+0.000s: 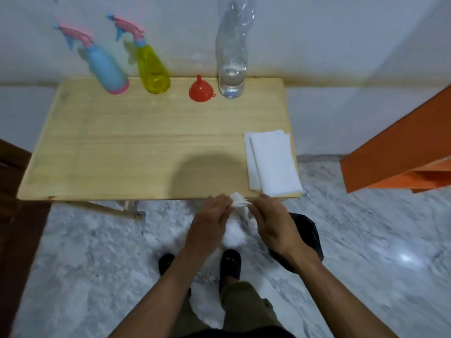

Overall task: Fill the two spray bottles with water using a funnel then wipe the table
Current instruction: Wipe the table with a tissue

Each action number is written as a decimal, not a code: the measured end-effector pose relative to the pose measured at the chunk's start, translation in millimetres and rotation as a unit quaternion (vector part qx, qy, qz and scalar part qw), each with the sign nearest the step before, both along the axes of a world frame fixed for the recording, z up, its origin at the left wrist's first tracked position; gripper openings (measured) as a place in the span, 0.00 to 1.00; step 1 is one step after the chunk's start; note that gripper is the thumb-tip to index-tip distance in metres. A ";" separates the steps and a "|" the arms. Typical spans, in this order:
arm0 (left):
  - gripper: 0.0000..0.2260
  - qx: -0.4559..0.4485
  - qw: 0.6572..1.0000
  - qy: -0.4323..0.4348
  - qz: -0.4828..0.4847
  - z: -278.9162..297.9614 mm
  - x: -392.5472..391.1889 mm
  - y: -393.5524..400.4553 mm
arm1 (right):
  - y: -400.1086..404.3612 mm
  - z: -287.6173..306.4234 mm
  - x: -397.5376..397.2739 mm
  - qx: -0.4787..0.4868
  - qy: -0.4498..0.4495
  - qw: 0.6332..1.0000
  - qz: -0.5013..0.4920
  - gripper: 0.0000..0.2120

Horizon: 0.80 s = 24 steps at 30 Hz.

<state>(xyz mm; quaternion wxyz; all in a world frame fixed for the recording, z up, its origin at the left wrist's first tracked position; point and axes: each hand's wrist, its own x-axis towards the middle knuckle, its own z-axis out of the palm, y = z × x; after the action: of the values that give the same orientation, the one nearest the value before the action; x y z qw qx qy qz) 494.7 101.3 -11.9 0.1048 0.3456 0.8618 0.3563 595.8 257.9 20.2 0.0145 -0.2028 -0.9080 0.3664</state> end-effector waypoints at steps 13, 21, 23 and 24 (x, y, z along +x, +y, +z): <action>0.13 0.008 0.989 -0.016 -0.144 106.4 -24.7 13.3 | -40.1 72.2 46.9 -0.027 0.120 0.948 -0.294 0.05; 0.07 -0.026 0.945 -0.014 -0.325 109.6 18.7 27.1 | -77.9 64.5 115.7 0.027 0.087 0.892 -0.444 0.06; 0.06 -0.036 0.940 -0.018 -0.338 108.7 38.3 29.8 | -87.6 60.5 135.3 0.031 0.075 0.876 -0.476 0.06; 0.06 -0.044 0.939 -0.019 -0.342 107.1 47.6 31.0 | -92.0 58.4 144.0 0.027 0.068 0.866 -0.495 0.05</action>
<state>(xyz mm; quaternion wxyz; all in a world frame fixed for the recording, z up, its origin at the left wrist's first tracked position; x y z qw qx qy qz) 542.3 132.3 95.2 0.2520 0.6075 0.7044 0.2670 739.8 165.9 78.6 0.2610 -0.5995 -0.6948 0.2994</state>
